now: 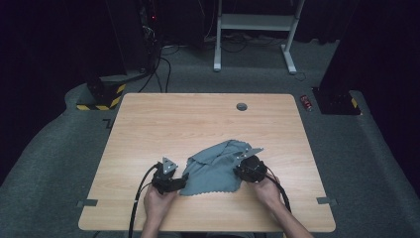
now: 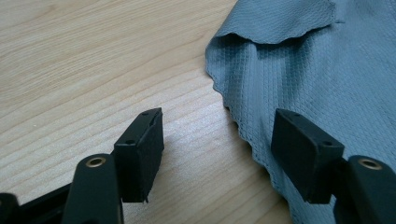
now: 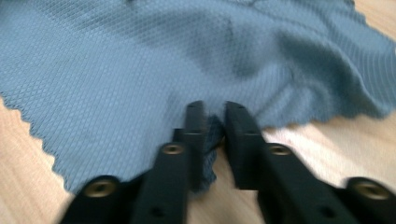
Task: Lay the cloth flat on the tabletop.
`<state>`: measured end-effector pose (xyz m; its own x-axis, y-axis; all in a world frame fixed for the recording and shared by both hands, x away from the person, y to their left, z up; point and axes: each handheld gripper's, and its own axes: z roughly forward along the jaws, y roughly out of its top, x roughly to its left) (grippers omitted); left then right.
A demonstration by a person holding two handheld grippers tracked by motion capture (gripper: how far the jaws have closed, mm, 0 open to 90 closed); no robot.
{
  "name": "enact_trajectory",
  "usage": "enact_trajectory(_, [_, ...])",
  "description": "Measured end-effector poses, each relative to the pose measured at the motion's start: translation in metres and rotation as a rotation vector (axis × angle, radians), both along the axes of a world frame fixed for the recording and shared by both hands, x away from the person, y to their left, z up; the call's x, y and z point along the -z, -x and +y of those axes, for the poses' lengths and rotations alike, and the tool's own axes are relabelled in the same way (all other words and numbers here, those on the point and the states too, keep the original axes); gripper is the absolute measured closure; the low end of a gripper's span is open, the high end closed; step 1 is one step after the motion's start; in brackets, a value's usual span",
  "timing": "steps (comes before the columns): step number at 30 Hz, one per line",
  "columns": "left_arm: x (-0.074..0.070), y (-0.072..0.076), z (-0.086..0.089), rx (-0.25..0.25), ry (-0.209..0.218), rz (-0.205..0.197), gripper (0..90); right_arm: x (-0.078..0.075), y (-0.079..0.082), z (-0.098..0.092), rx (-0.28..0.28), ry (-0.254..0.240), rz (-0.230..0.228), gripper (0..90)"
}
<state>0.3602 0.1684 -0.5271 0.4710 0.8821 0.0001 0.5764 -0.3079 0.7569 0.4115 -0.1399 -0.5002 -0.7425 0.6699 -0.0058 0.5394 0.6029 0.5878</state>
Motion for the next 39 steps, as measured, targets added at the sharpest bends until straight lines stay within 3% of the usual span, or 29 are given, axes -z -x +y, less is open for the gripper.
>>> enact_trajectory(3, [0.0, 0.0, 0.0, 0.0, 0.001, 0.0, 34.7, -0.003, -0.001, 0.007, -0.019, -0.003, -0.021, 89.4])
enact_trajectory(7, [0.0, 0.0, 0.0, 0.0, 0.001, 0.0, 34.7, -0.007, -0.005, 0.02, -0.045, 0.015, -0.031, 89.4])
enact_trajectory(9, [0.0, 0.0, 0.0, -0.001, 0.001, 0.0, 34.7, -0.009, -0.005, 0.023, -0.053, 0.013, -0.045, 83.1])
enact_trajectory(12, [0.0, 0.0, 0.0, -0.001, 0.001, 0.0, 34.6, -0.011, -0.005, 0.023, -0.021, 0.022, -0.062, 67.4])
enact_trajectory(16, [0.0, 0.0, 0.0, -0.001, 0.001, 0.0, 34.6, -0.009, 0.001, 0.024, -0.058, 0.031, -0.064, 63.0])
enact_trajectory(18, [0.0, 0.0, 0.0, -0.001, 0.001, 0.0, 34.6, -0.006, 0.003, 0.028, -0.084, 0.049, -0.053, 65.7])
enact_trajectory(20, [0.0, 0.0, 0.0, -0.001, 0.001, 0.0, 34.5, 0.001, 0.002, 0.033, -0.113, 0.079, -0.025, 76.9])
enact_trajectory(22, [0.0, 0.0, 0.0, -0.002, 0.002, 0.0, 34.3, 0.002, 0.001, 0.035, -0.129, 0.056, -0.015, 84.7])
enact_trajectory(24, [0.0, 0.0, 0.0, -0.003, 0.002, 0.0, 34.3, 0.001, 0.0, 0.039, -0.148, 0.075, -0.018, 88.6])
enact_trajectory(27, [0.0, 0.0, 0.0, -0.003, 0.001, 0.0, 34.3, 0.0, -0.001, 0.047, -0.174, 0.106, -0.03, 89.3])
enact_trajectory(32, [0.0, 0.0, 0.0, -0.003, 0.001, 0.0, 34.2, -0.01, -0.005, 0.055, -0.174, 0.045, -0.051, 89.3])
enact_trajectory(35, [0.0, 0.0, 0.0, -0.003, 0.0, 0.001, 34.2, -0.01, -0.005, 0.064, -0.184, 0.066, -0.067, 88.9])
enact_trajectory(37, [0.0, 0.0, 0.0, -0.003, 0.0, 0.001, 34.2, -0.001, -0.007, 0.07, -0.193, 0.095, -0.033, 86.6])
enact_trajectory(39, [0.0, 0.0, 0.0, -0.003, 0.0, 0.001, 34.0, 0.001, -0.012, 0.069, -0.184, 0.066, -0.007, 83.0])
